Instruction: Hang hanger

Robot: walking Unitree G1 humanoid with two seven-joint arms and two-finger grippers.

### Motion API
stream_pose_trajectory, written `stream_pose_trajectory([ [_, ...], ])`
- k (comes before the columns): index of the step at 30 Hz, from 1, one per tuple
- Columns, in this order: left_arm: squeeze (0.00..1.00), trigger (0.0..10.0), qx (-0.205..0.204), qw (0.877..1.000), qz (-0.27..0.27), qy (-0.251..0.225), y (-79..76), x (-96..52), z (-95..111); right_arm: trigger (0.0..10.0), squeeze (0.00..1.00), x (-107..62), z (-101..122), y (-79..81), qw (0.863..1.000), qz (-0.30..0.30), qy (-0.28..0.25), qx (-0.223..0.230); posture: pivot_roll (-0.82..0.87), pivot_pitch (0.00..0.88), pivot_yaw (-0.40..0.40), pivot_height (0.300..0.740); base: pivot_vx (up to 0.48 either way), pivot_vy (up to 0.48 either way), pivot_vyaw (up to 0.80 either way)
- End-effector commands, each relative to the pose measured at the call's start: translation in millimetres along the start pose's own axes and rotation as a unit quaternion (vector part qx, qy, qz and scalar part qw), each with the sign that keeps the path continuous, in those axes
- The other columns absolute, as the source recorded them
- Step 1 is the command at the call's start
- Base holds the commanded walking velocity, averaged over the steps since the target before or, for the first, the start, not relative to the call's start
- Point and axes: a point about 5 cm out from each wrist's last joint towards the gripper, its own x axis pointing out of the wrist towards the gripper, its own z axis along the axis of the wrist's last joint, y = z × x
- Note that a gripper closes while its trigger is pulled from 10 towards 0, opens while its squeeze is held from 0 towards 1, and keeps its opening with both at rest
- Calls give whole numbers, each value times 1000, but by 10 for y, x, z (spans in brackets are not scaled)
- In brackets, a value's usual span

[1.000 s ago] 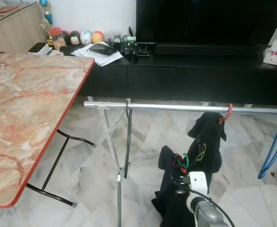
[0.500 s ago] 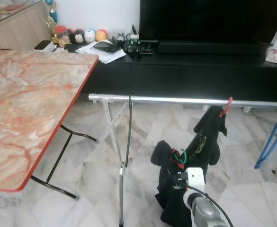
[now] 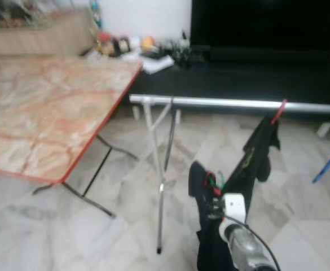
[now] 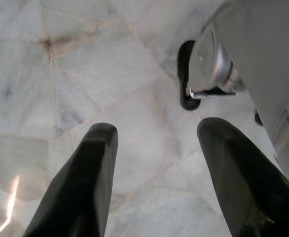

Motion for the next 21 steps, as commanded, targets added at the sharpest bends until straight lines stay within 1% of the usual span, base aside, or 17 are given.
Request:
stream_pose_trajectory([
  [1,0,10000,3,1000,6,6,48,-7,-20,10000,0,27,91,55,1000,4,-23,5,-16,0,25,740,-349,0,0],
  [11,0,10000,-2,1000,8,5,40,-8,-26,10000,0,50,165,54,999,1,-32,5,-9,0,23,740,-349,0,0],
  [21,0,10000,-7,1000,11,6,37,-9,-31,10000,0,54,170,80,999,6,-32,5,-3,7,21,740,-351,0,0],
])
